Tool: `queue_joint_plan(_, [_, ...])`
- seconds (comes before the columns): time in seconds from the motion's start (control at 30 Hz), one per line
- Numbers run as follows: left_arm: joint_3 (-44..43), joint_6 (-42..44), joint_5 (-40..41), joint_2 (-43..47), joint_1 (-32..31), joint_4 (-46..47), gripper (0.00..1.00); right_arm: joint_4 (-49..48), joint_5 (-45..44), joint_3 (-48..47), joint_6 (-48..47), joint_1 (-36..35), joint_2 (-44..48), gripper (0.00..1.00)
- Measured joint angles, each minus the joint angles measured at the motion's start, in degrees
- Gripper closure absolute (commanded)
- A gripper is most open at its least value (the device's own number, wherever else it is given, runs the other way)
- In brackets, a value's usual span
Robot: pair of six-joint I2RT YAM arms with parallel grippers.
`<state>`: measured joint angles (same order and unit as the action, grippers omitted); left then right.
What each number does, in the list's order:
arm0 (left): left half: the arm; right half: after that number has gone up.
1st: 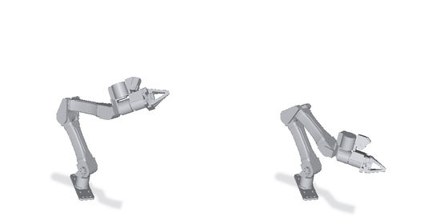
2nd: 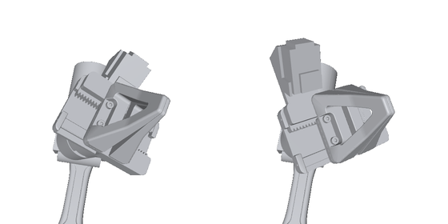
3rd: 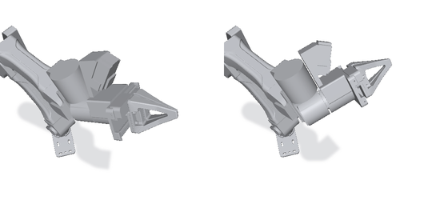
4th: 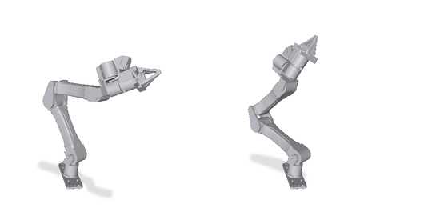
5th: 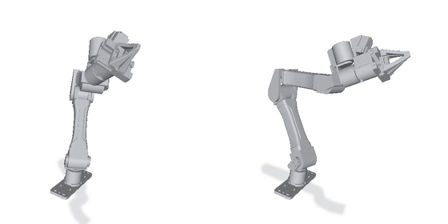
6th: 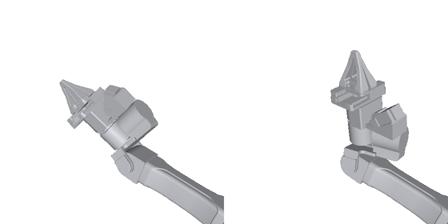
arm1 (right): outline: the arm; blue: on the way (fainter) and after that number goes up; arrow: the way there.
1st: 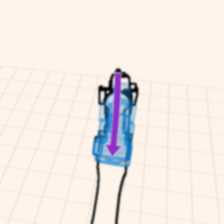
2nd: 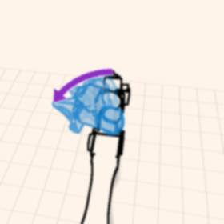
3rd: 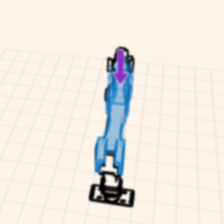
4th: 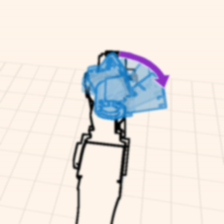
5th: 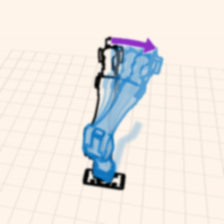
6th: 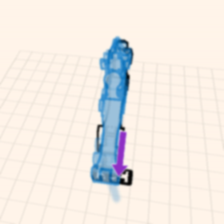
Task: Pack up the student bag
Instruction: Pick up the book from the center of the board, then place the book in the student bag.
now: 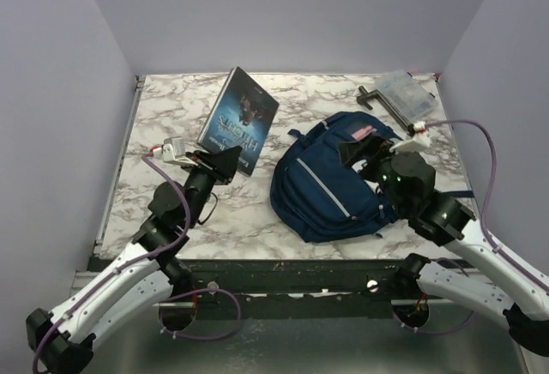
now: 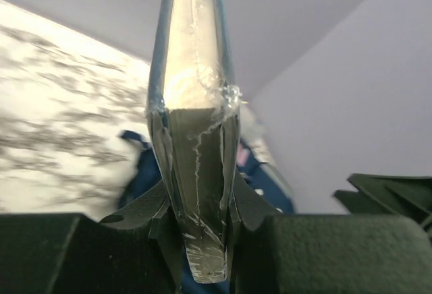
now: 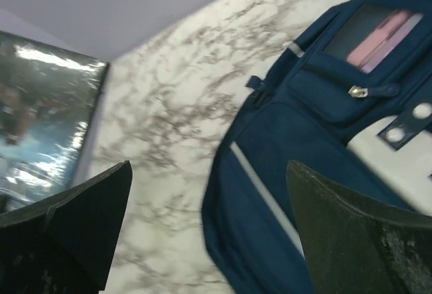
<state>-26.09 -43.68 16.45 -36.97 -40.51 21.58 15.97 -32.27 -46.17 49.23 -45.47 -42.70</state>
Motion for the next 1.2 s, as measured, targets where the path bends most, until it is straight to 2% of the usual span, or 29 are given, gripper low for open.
queue_joint_plan(0.03, [-2.54, 3.19, 1.55, 2.43, 0.44, -6.58, 1.00, 2.75, 0.26, -3.02, -4.66, 0.02, -2.21, 0.04])
queue_joint_plan(0.1, [-7.13, 7.37, 3.93, 5.20, 1.42, -17.00, 1.00, 8.09, 2.05, -9.62, -13.09, 0.11, -8.15, 0.19])
queue_joint_plan(0.13, [-9.29, 9.35, 5.14, 6.45, 2.14, -22.45, 1.00, 10.56, 3.56, -13.07, -17.09, 0.11, -11.78, 0.23])
queue_joint_plan(0.2, [-12.26, 11.69, 6.25, 8.15, 3.45, -30.82, 1.00, 15.37, 8.07, -19.37, -23.98, 0.11, -19.10, 0.26])
queue_joint_plan(0.33, [-15.39, 14.78, 8.07, 11.32, 4.90, -45.88, 1.00, 23.21, 15.96, -27.91, -31.47, -1.84, -33.81, 0.24])
queue_joint_plan(0.47, [-15.69, 15.13, 7.96, 12.96, 4.87, -54.21, 1.00, 27.63, 17.00, -28.89, -34.86, -11.08, -42.71, 0.24])
queue_joint_plan(0.53, [-15.69, 15.06, 7.91, 12.96, 4.87, -56.48, 1.00, 29.31, 16.81, -29.77, -35.65, -15.50, -46.18, 0.31])
queue_joint_plan(0.67, [-15.67, 14.73, 7.26, 12.92, 4.87, -59.71, 1.00, 29.90, 16.22, -30.34, -36.00, -19.85, -50.27, 0.54])
queue_joint_plan(0.87, [-15.67, 13.92, 6.45, 11.47, 4.90, -60.74, 1.00, 29.83, 12.35, -29.88, -35.50, -19.34, -52.98, 0.63])
queue_joint_plan(1.07, [-15.67, 12.87, 4.48, 8.98, 4.90, -60.74, 1.00, 29.42, 10.12, -27.69, -35.30, -19.34, -57.02, 0.66])
queue_joint_plan(1.13, [-15.67, 12.55, 3.76, 8.55, 4.90, -60.83, 1.00, 28.89, 9.44, -27.08, -35.21, -19.34, -58.03, 0.76])
queue_joint_plan(1.2, [-15.67, 12.13, 3.19, 8.52, 4.90, -60.81, 1.00, 28.65, 8.22, -26.77, -34.95, -19.34, -58.58, 0.95])
